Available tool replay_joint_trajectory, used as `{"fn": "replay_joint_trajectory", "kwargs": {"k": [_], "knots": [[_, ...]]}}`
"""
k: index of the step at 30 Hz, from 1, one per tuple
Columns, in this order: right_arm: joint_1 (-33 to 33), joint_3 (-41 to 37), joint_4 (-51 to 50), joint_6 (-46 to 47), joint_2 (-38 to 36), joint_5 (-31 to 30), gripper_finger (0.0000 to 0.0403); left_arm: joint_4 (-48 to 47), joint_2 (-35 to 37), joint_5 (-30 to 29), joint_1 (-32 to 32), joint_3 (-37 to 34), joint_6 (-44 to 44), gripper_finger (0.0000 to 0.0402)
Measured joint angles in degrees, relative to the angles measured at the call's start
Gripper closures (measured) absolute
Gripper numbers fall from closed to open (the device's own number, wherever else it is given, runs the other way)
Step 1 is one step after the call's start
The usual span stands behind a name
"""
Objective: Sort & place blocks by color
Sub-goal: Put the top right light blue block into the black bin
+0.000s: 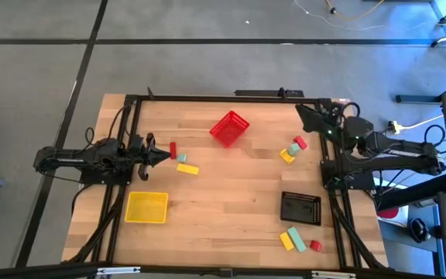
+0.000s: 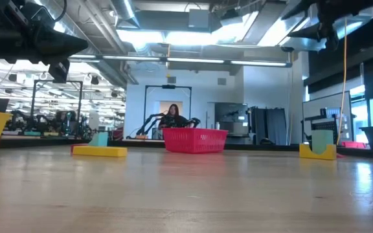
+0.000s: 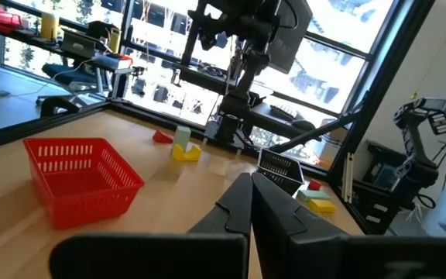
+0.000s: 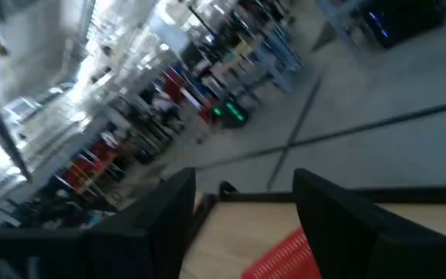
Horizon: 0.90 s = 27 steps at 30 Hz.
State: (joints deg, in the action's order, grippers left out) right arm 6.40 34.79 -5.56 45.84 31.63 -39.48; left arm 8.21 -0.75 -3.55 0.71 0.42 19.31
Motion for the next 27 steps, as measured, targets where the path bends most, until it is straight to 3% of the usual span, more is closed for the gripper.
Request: {"fn": "replay_joint_trajectory", "kwargs": {"k": [5,13,19,22,24,27], "knots": [[0.57,1.57,-4.21,-3.92,2.75,3.32,0.0183,0.00,-0.01,0.00,0.01,-0.01,0.02,0.0401],[0.57,1.55,0.46,-6.63,2.57,12.75,0.0183,0.00,-0.01,0.00,0.00,-0.01,0.02,0.0401],[0.57,3.68,4.72,-9.02,4.78,16.47,0.0183,0.00,0.00,0.00,0.00,-0.01,0.02,0.0401],[2.33,10.41,-6.26,-3.72,9.35,14.64,0.0183,0.00,-0.01,0.00,0.00,0.00,0.01,0.0401],[4.91,16.19,-19.92,0.97,14.10,14.13,0.0183,0.02,-0.01,0.00,0.00,-0.01,0.00,0.0401],[9.16,23.87,-40.61,4.59,21.56,18.23,0.0183,0.00,-0.01,0.00,0.02,-0.02,0.02,0.0401]]}}
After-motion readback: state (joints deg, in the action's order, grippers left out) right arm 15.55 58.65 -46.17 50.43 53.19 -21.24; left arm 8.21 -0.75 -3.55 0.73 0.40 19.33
